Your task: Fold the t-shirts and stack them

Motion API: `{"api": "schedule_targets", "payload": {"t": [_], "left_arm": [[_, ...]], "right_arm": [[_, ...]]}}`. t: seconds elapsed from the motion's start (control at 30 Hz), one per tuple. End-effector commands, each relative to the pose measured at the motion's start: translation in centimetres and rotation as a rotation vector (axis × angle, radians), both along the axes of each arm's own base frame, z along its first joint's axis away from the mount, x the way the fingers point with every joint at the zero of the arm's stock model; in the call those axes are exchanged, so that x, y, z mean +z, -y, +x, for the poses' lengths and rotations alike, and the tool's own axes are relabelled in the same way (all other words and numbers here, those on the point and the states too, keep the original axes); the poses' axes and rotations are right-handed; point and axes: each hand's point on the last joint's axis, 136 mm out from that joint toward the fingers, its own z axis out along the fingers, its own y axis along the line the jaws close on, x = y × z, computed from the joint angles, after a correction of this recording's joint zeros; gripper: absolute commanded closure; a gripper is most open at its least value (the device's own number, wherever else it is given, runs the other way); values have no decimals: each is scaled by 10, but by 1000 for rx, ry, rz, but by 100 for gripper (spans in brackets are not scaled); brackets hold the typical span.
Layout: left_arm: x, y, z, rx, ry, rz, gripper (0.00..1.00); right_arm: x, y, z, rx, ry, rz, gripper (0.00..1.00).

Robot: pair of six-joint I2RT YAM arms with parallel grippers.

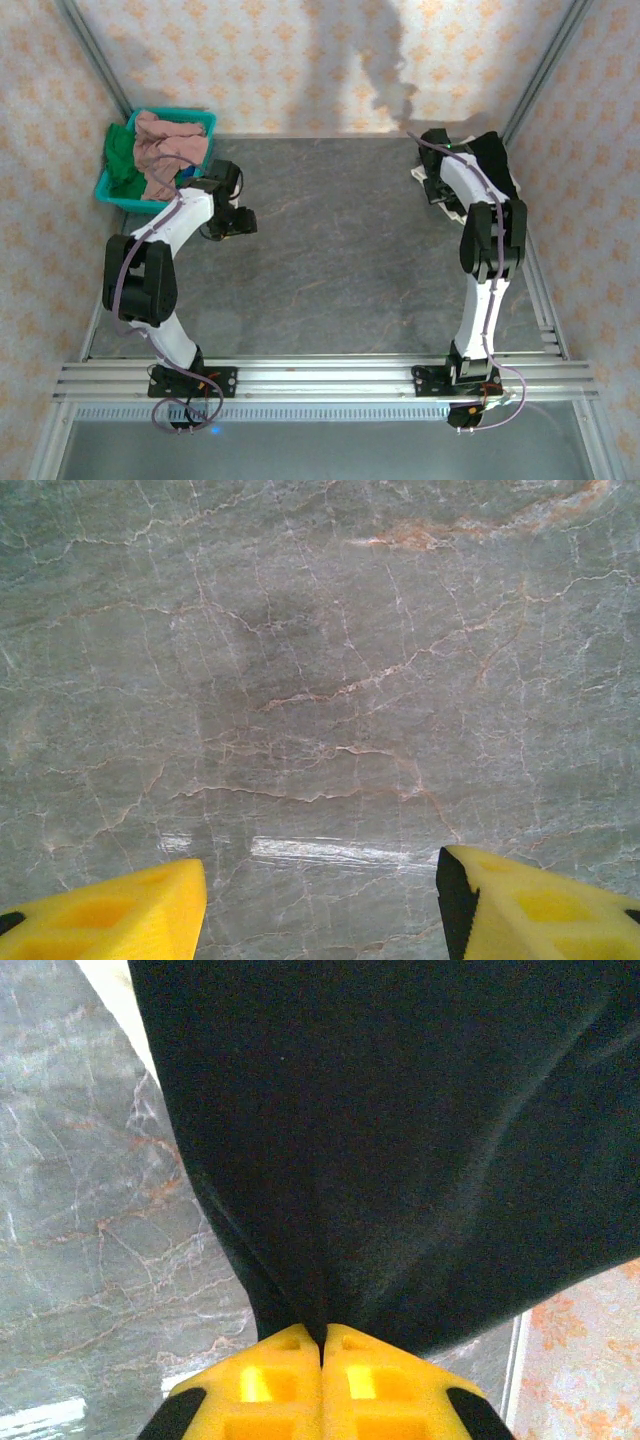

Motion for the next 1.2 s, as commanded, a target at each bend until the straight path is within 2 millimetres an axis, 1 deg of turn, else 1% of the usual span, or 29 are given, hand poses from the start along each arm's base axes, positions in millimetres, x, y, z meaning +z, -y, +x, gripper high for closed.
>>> {"api": "schedule_targets", "payload": {"t": [0.0, 0.03, 0.07, 0.1, 0.13, 0.17, 0.2, 0.23, 0.27, 0.33, 0.37, 0.47, 0.57, 0.6, 0.7, 0.77, 0.8, 0.83, 0.9, 0.97, 1.0, 1.1, 1.17], "left_arm": [[-1, 5, 4, -32, 5, -10, 37], [-1, 5, 4, -32, 2, -11, 37], [-1, 5, 5, -33, 1, -12, 37], [-2, 5, 5, -31, -1, -12, 37], [-2, 6, 5, -30, 0, -14, 37], [-1, 6, 5, -26, 3, -19, 37], [0, 8, 7, -13, 11, -30, 37], [1, 12, 9, -1, 27, -52, 38], [2, 20, 13, 10, 52, -97, 40], [7, 48, 22, 4, 110, -172, 41], [11, 66, 29, -11, 138, -197, 41], [22, 127, 44, -115, 184, -219, 41], [28, 187, 61, -176, 222, -321, 44], [19, 202, 66, -191, 210, -328, 44], [14, 234, 81, -192, 225, -356, 44], [8, 253, 93, -159, 235, -413, 47], [1, 261, 100, -138, 235, -443, 47], [-1, 270, 106, -118, 240, -475, 47], [-10, 290, 118, -80, 246, -538, 48], [-14, 310, 131, -61, 250, -598, 49], [-16, 322, 136, -56, 245, -629, 50], [-20, 346, 151, -49, 251, -677, 51], [-25, 359, 156, -46, 247, -692, 51]], "right_arm": [[6, -4, -2, -16, -39, -20, 88], [15, -10, 5, -15, -4, -13, 87], [26, -16, 17, -15, 59, -8, 82], [38, -20, 31, -35, 136, -10, 73], [43, -28, 40, -35, 172, 24, 67], [48, -36, 51, -38, 207, 61, 60], [51, -38, 62, -62, 243, 64, 54], [51, -38, 71, -77, 268, 62, 53], [48, -37, 81, -87, 281, 52, 52], [36, -37, 96, -98, 274, 38, 50], [31, -37, 104, -104, 272, 31, 49], [18, -35, 123, -114, 285, 8, 48], [12, -30, 139, -130, 333, -36, 47], [12, -27, 143, -142, 353, -45, 47], [4, -26, 150, -144, 369, -22, 47], [-4, -24, 150, -149, 361, -31, 47], [-8, -20, 150, -159, 358, -45, 48], [-12, -18, 149, -166, 352, -47, 49], [-21, -15, 147, -177, 333, -35, 52], [-26, -13, 145, -190, 326, -21, 60], [-28, -12, 145, -197, 324, -12, 66], [-27, -13, 144, -194, 324, 1, 83], [-25, -16, 144, -190, 325, 23, 91]]}}
